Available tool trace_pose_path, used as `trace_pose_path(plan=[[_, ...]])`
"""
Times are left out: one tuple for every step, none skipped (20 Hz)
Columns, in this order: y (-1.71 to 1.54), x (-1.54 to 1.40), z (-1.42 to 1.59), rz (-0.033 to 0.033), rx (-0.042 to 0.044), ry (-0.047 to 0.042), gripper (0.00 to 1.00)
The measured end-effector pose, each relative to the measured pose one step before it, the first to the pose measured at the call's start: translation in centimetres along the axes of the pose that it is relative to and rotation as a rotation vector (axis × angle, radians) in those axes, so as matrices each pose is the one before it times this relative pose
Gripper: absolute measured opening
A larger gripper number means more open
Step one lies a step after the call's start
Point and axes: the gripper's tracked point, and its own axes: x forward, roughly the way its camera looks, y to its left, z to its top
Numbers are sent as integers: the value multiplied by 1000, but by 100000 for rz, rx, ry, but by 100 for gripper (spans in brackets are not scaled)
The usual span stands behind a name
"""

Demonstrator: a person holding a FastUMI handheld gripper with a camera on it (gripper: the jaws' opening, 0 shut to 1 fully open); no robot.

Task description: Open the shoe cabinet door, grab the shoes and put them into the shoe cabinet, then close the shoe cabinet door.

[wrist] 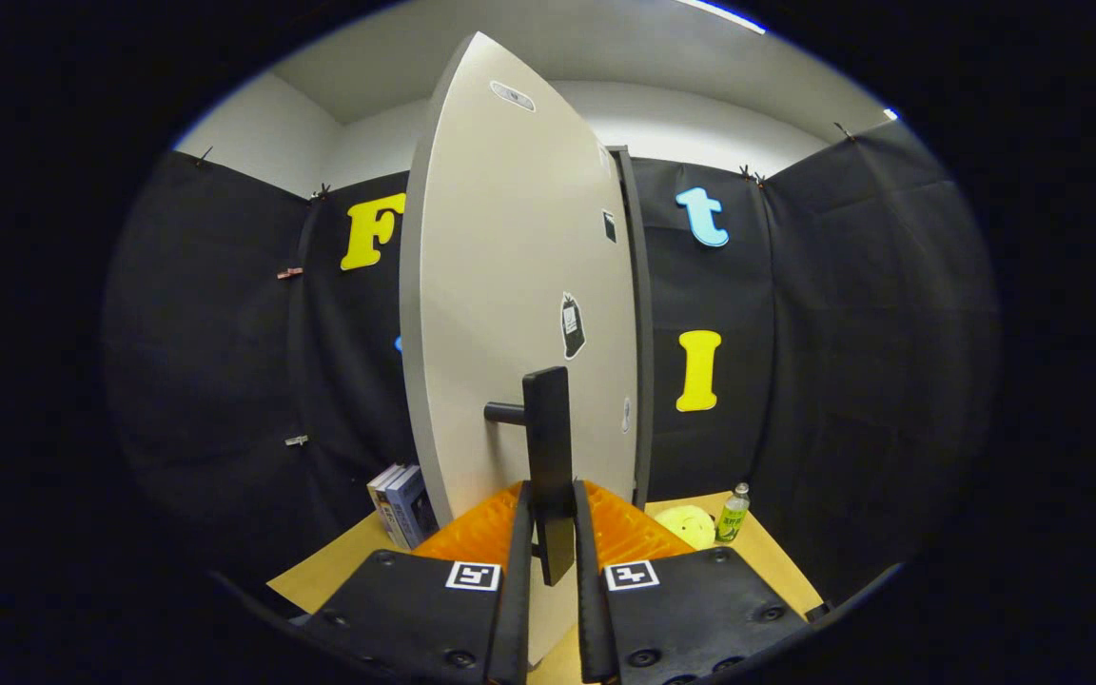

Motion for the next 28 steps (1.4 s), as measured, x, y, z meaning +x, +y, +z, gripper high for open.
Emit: trace_pose_path(plan=[[-840,-231,23,-215,653,433,25],[-730,-182,137,-275,420,-35,25],[-791,-106,102,-401,-164,650,24],[-790,-137,131,-512,-200,55,25],[-699,-115,57,-502,-385,776,25],[-802,-167,164,-490,53,291,25],[-626,-115,31,-306,20,497,24],[-571,-168,93,-4,-245,-58,20],[-434,-129,56,-90,-147,-25,20],[-513,-46,52,-275,-183,74,20],[-346,-19,102,-268,186,-73,20],[-428,-119,33,-278,262,105,20],[-470,-107,12,-388,93,90,20],[-504,-69,130,-826,768,40,20],[-595,-81,58,-1432,-266,-464,20],[-749,18,99,-1639,-485,-229,15],[-455,-296,88,-1262,-35,-201,15],[-1,-101,213,599,1118,-224,15],[351,210,53,1046,1522,-197,17],[131,-357,82,390,593,168,18],[-187,227,-149,-47,-251,139,18],[-247,77,64,-1340,-994,-206,18],[-238,-95,34,-1195,-1326,-411,18],[-59,-80,38,-823,-535,18,18],[87,-46,-50,-608,-44,301,18],[44,-175,-210,-134,748,799,18],[95,-21,-265,-150,1165,1629,18],[27,-175,-430,-233,1022,1699,18]])
